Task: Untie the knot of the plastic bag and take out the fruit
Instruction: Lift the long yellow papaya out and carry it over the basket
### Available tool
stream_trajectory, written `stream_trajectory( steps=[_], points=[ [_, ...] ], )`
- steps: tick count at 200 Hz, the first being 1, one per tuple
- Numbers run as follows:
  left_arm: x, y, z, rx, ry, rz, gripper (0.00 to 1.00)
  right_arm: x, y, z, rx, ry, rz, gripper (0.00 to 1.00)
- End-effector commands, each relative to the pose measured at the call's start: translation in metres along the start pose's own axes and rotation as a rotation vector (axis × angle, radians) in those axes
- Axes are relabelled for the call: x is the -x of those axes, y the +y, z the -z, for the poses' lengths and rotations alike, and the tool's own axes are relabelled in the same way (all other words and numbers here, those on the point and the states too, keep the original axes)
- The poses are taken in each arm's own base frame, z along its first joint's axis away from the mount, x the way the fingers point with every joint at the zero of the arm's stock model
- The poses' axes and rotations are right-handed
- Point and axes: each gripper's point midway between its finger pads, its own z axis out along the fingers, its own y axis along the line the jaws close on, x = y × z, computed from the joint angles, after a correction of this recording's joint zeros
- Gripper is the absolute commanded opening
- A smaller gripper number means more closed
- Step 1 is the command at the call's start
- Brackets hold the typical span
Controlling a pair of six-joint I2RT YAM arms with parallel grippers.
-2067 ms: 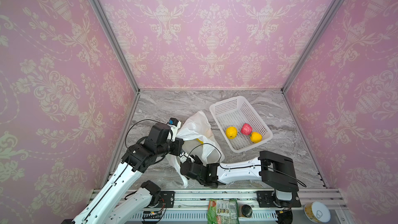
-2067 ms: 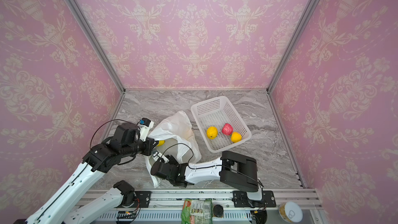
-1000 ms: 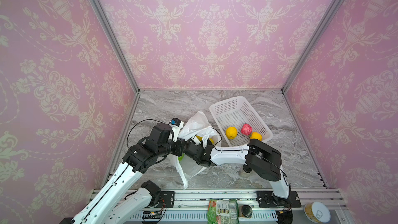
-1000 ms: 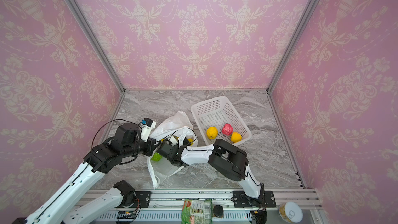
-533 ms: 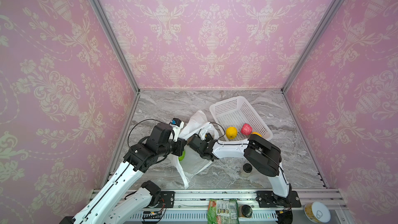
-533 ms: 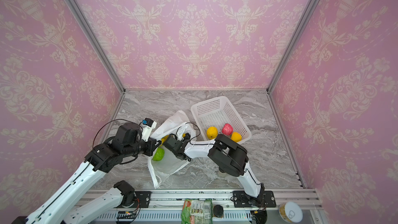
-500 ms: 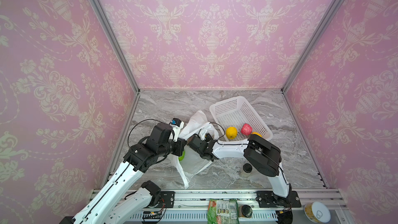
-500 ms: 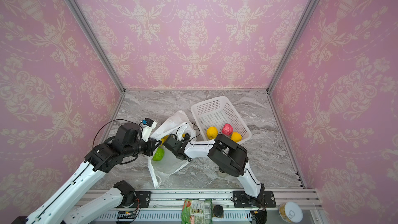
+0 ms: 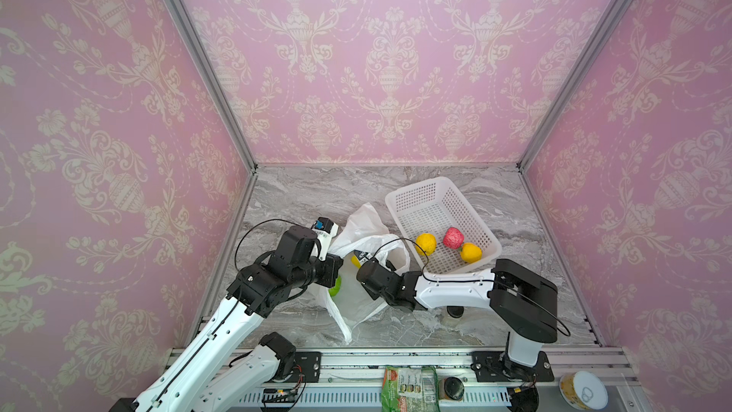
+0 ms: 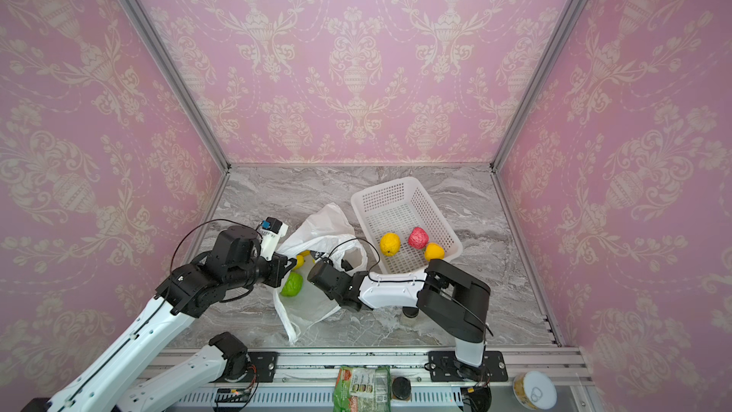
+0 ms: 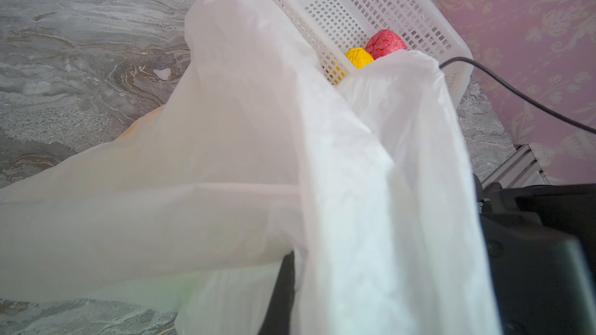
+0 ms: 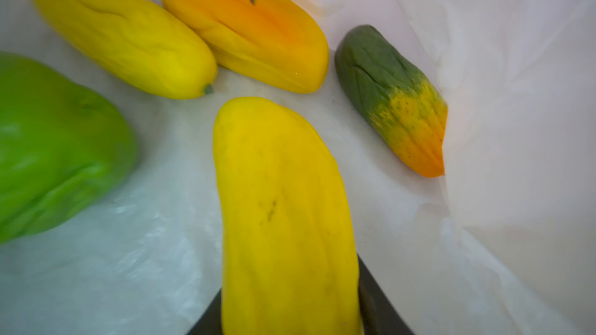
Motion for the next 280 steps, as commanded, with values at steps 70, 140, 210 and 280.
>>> stream_trajectory(
  steps=[70,140,210,280],
  points=[
    [-0.008,0.010,-0.005,0.052,0.039,0.018,0.00,0.036,0.031,0.096,0.420,-0.311,-0.065,0.29],
    [-0.008,0.013,-0.008,0.065,0.051,0.022,0.00,0.055,-0.034,0.171,0.339,-0.546,-0.211,0.24],
    [-0.009,0.012,-0.008,0.061,0.053,0.021,0.00,0.029,-0.149,0.200,-0.061,-0.605,-0.396,0.23],
    [-0.008,0.011,-0.006,0.057,0.042,0.019,0.00,-0.039,-0.247,0.232,-0.452,-0.610,-0.681,0.24]
  ],
)
